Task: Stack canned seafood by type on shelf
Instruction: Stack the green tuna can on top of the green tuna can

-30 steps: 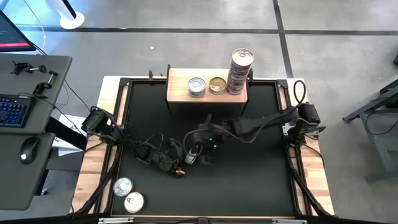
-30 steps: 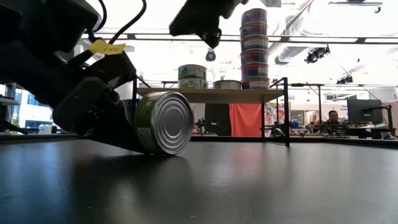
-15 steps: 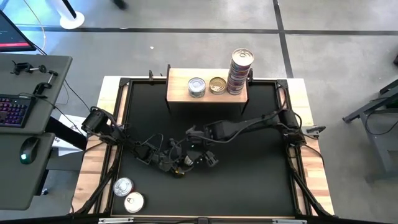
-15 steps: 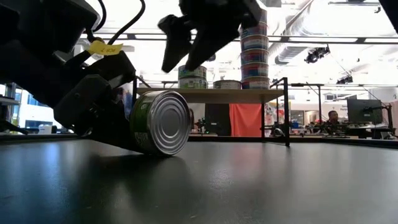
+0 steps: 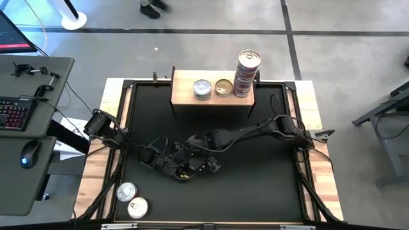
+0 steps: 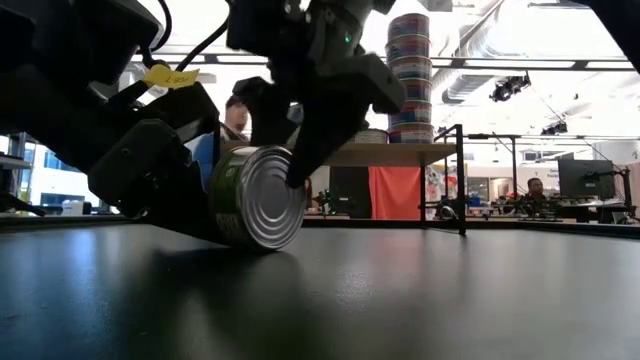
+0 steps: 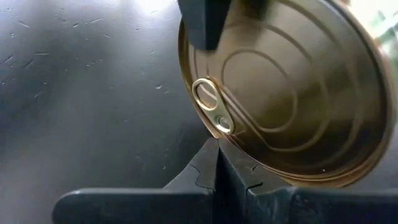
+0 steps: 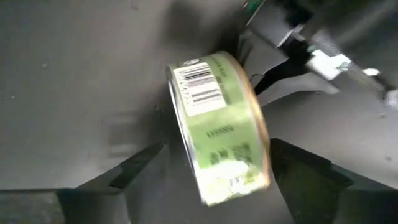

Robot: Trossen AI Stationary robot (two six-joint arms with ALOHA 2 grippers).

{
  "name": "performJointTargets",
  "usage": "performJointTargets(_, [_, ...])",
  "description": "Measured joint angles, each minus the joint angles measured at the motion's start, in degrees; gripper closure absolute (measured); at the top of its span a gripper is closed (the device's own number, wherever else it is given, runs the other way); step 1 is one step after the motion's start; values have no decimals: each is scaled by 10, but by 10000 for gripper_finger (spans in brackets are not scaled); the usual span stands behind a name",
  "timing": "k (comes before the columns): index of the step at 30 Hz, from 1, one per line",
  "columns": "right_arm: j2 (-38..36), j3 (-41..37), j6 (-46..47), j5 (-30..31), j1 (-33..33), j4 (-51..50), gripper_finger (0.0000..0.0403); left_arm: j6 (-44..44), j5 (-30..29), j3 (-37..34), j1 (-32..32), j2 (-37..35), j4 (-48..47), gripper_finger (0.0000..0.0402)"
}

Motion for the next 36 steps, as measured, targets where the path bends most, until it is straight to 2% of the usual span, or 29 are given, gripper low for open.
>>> performJointTargets(4, [4,0,0,-4,0,2,156,0,0,0,0,0,0,402])
performJointTargets(6, [4,0,0,-3,0,2,177,0,0,0,0,0,0,402])
performJointTargets(11, [-2,0,36,-3,6,-5,286,3,10,-2,0,-36,-39,401])
performJointTargets(17, [-21,0,151,7,20,-24,286,2,-34,-11,-5,-172,-215,401])
performJointTargets(21, [-68,0,166,68,33,-59,286,-36,-98,-32,-23,-281,-302,401])
performJointTargets(26, [-150,0,203,124,39,-80,286,-92,-175,-67,-51,-374,-296,401])
performJointTargets(31, [-217,0,243,178,41,-32,286,-95,-223,-77,-74,-399,-245,401])
performJointTargets(36, [-241,1,165,274,56,11,286,-52,-251,-77,-94,-396,-179,401])
